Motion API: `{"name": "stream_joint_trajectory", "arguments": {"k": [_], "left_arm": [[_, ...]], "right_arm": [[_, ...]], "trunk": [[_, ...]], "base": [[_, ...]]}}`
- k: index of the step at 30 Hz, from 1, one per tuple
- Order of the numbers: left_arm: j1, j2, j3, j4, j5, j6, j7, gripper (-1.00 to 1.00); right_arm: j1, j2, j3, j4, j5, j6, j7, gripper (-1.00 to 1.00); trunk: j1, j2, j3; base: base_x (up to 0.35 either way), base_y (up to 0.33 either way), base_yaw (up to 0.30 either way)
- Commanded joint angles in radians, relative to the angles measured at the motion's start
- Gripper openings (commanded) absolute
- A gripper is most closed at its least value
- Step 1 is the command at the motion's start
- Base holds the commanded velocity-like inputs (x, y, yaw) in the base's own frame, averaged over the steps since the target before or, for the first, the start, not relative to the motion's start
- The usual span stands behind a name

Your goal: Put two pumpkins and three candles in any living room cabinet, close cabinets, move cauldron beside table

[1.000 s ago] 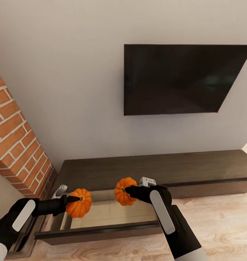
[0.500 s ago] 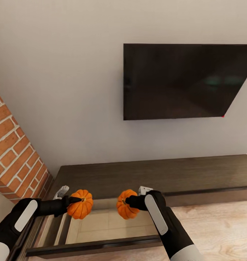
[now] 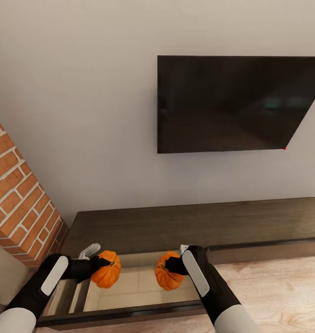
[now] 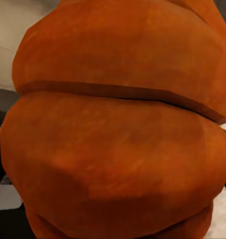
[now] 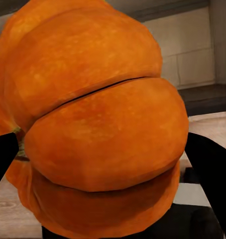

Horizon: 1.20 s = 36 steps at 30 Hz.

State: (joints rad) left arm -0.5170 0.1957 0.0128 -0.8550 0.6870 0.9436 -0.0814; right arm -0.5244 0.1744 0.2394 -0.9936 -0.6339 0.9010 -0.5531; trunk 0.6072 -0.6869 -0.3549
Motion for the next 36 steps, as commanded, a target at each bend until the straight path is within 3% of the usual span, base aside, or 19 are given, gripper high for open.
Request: {"name": "stream_joint_trajectory", "arguments": {"k": [1,3,8,12,15,18,26,30,36], "left_arm": [[0.0,-0.009,-0.001,0.001,0.003,-0.018,0.029,-1.0],[0.0,-0.031,-0.002,0.003,0.003,-0.037,0.089,-1.0],[0.0,-0.092,-0.003,0.006,-0.017,-0.077,0.226,-1.0],[-0.001,-0.138,-0.049,0.08,-0.075,-0.162,0.251,-1.0],[-0.001,-0.161,-0.072,0.11,-0.099,-0.195,0.259,-1.0],[-0.001,-0.167,-0.077,0.116,-0.103,-0.207,0.272,-1.0],[-0.002,-0.173,-0.08,0.119,-0.105,-0.213,0.299,-1.0],[-0.002,-0.174,-0.08,0.119,-0.104,-0.23,0.3,-1.0],[-0.002,-0.174,-0.08,0.119,-0.103,-0.24,0.299,-1.0]], "right_arm": [[-0.003,0.0,0.0,0.013,0.002,-0.012,0.001,-1.0],[-0.008,0.0,0.003,0.04,0.025,-0.045,0.001,-1.0],[-0.041,0.0,0.024,0.147,0.126,-0.116,0.001,-1.0],[-0.05,0.0,0.028,0.181,0.142,-0.155,0.001,-1.0],[-0.051,0.0,0.029,0.186,0.145,-0.161,0.001,-1.0],[-0.051,0.0,0.032,0.187,0.145,-0.163,0.001,-1.0],[-0.051,0.0,0.105,0.191,0.144,-0.207,0.009,-1.0],[-0.051,0.0,0.112,0.192,0.142,-0.214,0.013,-1.0],[-0.051,0.0,0.113,0.192,0.138,-0.217,0.019,-1.0]], "trunk": [[0.0,0.0,0.0],[0.0,0.0,0.0],[0.0,0.0,0.0],[0.0,0.0,0.0],[0.0,0.0,0.0],[0.0,0.0,0.0],[0.0,0.0,0.0],[0.0,0.0,0.0],[0.023,-0.042,-0.019]], "base": [[0.0,0.0,0.0],[0.0,0.0,0.0],[0.0,0.0,0.0],[0.0,0.0,0.0],[0.0,0.0,0.0],[0.0,0.0,0.0],[0.0,0.0,0.0],[0.0,0.0,0.0],[0.0,0.0,0.0]]}}
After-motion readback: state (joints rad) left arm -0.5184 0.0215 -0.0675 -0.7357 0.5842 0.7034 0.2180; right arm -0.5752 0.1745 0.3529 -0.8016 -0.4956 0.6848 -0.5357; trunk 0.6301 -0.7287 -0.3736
